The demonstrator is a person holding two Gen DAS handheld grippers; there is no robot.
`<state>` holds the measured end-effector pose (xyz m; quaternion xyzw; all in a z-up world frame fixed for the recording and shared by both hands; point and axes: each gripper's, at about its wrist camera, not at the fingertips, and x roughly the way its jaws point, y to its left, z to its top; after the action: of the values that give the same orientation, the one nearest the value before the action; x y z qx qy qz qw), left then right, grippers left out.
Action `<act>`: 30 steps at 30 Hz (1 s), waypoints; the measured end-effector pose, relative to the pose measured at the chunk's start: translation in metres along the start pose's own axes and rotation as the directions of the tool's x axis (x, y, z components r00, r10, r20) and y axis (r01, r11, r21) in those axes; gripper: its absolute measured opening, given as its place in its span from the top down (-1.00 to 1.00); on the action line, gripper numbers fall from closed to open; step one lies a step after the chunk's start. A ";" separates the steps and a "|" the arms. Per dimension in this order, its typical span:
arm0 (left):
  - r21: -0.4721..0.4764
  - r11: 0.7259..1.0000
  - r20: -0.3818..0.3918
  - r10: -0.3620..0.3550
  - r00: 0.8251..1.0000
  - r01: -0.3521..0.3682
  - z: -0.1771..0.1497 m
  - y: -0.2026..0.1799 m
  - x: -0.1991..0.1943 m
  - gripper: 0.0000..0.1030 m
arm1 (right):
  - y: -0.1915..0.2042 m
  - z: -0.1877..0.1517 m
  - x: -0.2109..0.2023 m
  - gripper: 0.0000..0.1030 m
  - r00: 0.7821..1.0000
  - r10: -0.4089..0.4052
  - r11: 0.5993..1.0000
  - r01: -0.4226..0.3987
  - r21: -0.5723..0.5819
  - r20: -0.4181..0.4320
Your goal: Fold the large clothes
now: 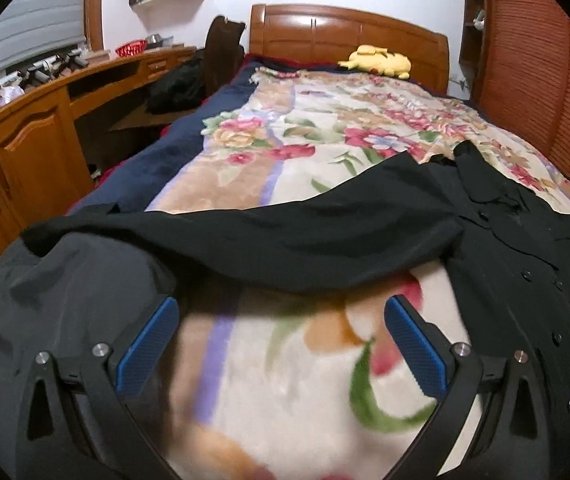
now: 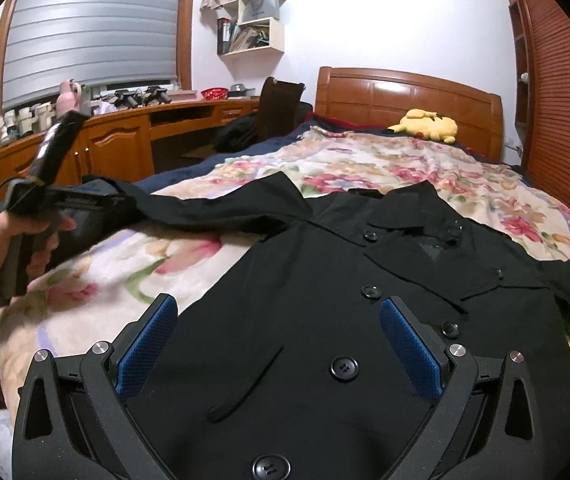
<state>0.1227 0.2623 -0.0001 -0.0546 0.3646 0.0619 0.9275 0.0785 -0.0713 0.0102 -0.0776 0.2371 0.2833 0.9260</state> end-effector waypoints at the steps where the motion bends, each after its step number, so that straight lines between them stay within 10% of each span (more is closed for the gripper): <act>1: -0.011 1.000 -0.015 -0.011 1.000 0.011 0.004 0.002 0.006 -0.98 | 0.000 0.000 0.001 -1.00 1.000 0.003 1.000 -0.003 0.000 -0.003; 17: -0.189 0.982 -0.112 -0.011 0.994 -0.011 0.025 0.041 0.076 -0.11 | -0.003 -0.006 0.011 -1.00 0.998 0.041 0.999 -0.040 0.021 -0.038; 23: -0.188 0.982 -0.117 -0.005 0.993 -0.018 0.040 0.044 0.083 0.90 | -0.005 -0.005 0.008 -0.99 0.999 0.034 0.999 -0.034 0.018 -0.034; 30: -0.077 0.997 -0.045 -0.023 0.999 0.020 0.071 0.001 0.040 1.00 | -0.012 -0.003 -0.003 -0.98 0.999 0.032 0.999 -0.031 0.027 -0.019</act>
<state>0.1991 0.2769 0.0243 -0.0954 0.3826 0.0644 0.9167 0.0814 -0.0833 0.0095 -0.0643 0.2508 0.2941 0.9200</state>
